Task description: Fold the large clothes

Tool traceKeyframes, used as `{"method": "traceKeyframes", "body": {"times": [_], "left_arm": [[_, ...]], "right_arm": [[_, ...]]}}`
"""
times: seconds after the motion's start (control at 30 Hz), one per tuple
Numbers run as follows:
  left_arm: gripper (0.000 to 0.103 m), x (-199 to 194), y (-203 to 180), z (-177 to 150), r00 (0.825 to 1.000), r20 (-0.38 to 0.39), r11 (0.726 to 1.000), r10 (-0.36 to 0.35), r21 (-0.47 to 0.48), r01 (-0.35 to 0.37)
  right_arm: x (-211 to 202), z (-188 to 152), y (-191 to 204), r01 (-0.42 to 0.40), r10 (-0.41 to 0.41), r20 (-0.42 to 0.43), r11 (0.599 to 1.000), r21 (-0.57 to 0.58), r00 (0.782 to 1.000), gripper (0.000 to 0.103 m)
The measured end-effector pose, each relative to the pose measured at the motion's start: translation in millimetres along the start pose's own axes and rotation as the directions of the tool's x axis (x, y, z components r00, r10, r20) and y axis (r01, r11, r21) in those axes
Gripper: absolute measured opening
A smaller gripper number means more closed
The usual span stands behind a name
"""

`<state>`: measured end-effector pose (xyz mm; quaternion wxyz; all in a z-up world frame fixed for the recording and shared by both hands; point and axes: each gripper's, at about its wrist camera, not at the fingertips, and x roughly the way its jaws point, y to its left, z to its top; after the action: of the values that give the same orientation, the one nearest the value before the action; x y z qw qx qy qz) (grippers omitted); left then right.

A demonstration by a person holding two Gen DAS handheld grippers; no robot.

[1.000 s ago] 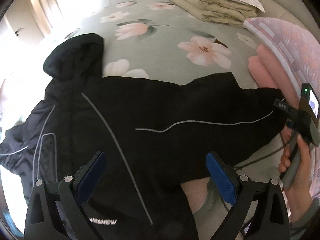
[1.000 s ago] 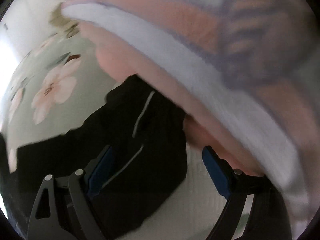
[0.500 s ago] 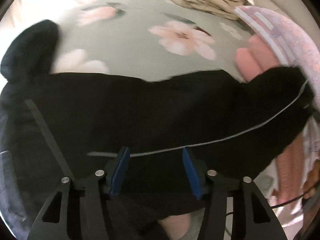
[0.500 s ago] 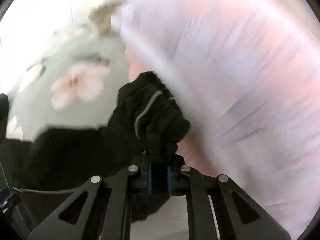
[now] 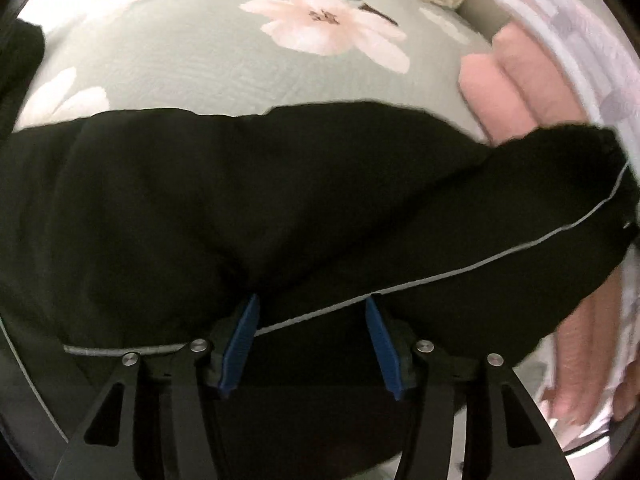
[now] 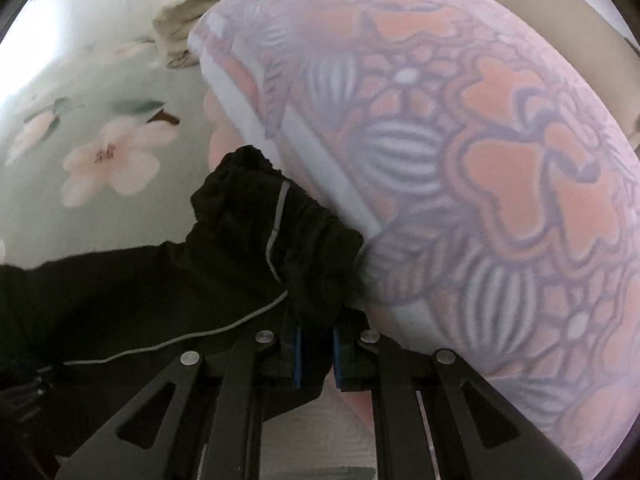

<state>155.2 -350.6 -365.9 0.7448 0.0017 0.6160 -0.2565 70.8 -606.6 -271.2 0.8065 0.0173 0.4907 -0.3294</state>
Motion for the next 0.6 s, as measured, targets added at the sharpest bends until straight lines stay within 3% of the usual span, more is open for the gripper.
{"method": "traceKeyframes", "body": {"times": [0.1, 0.2, 0.37, 0.6], "left_arm": [[0.057, -40, 17, -11, 0.996, 0.059, 0.994, -0.072, -0.076, 0.076], [0.057, -83, 42, -34, 0.991, 0.113, 0.989, -0.074, -0.122, 0.088], [0.057, -148, 103, -85, 0.988, 0.15, 0.981, 0.047, -0.195, -0.017], [0.057, -243, 221, -156, 0.963, 0.192, 0.928, 0.191, -0.355, -0.114]], "right_arm": [[-11, -1, 3, -0.039, 0.039, 0.005, 0.999, -0.025, 0.999, 0.011], [-32, 2, 16, -0.082, 0.084, 0.023, 0.995, -0.051, 0.996, 0.011], [-90, 0, 61, -0.173, 0.184, 0.085, 0.977, -0.122, 0.979, 0.011], [-207, -20, 180, -0.309, 0.356, 0.151, 0.913, -0.266, 0.922, 0.012]]}}
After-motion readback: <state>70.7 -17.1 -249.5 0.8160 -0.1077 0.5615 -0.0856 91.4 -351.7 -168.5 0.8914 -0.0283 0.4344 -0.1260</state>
